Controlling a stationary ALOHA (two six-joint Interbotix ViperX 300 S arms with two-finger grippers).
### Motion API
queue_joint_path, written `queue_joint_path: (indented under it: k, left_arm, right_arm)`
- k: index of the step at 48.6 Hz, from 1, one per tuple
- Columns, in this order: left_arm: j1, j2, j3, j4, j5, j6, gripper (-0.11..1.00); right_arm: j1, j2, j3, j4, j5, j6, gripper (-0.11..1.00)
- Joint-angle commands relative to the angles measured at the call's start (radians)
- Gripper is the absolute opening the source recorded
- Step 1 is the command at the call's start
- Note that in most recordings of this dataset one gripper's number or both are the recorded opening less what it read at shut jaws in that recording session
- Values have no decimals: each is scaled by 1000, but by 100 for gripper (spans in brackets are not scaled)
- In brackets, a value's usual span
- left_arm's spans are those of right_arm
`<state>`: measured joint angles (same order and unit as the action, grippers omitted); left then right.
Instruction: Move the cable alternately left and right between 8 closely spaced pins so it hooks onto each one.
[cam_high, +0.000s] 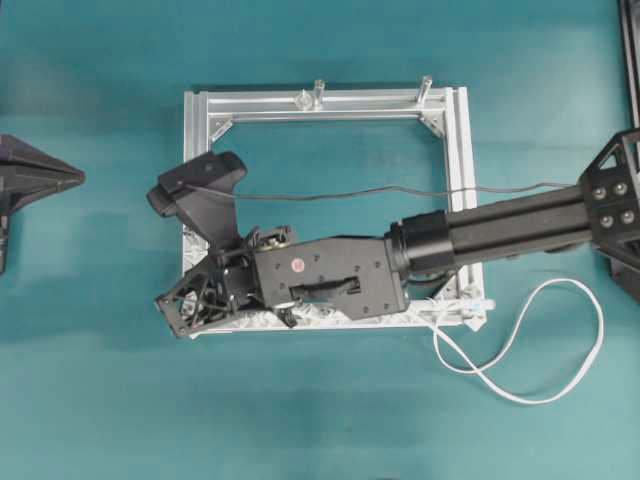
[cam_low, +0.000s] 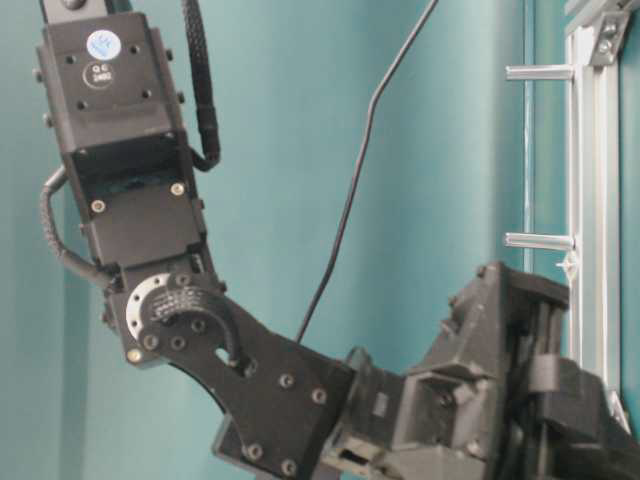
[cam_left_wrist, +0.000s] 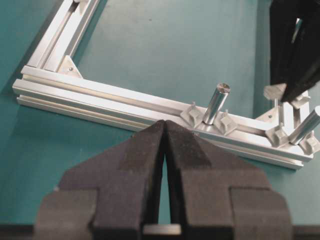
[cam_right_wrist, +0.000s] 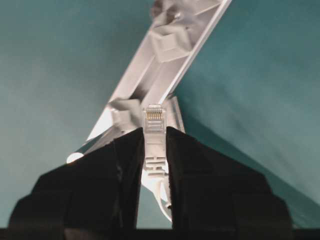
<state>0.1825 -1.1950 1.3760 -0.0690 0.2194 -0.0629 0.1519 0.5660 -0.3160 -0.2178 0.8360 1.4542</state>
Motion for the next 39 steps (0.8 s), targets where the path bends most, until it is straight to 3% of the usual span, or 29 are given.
queue_joint_path:
  k: [1, 9, 39]
  left_arm:
    - [-2, 6, -11, 0, -9, -6, 3]
    - [-2, 6, -11, 2, -9, -6, 3]
    - [-2, 6, -11, 0, -9, -6, 3]
  right_arm:
    - [20, -15, -23, 9, -23, 2, 15]
    - [29, -9, -29, 31, -40, 2, 15]
    - [57, -9, -35, 31, -34, 2, 15]
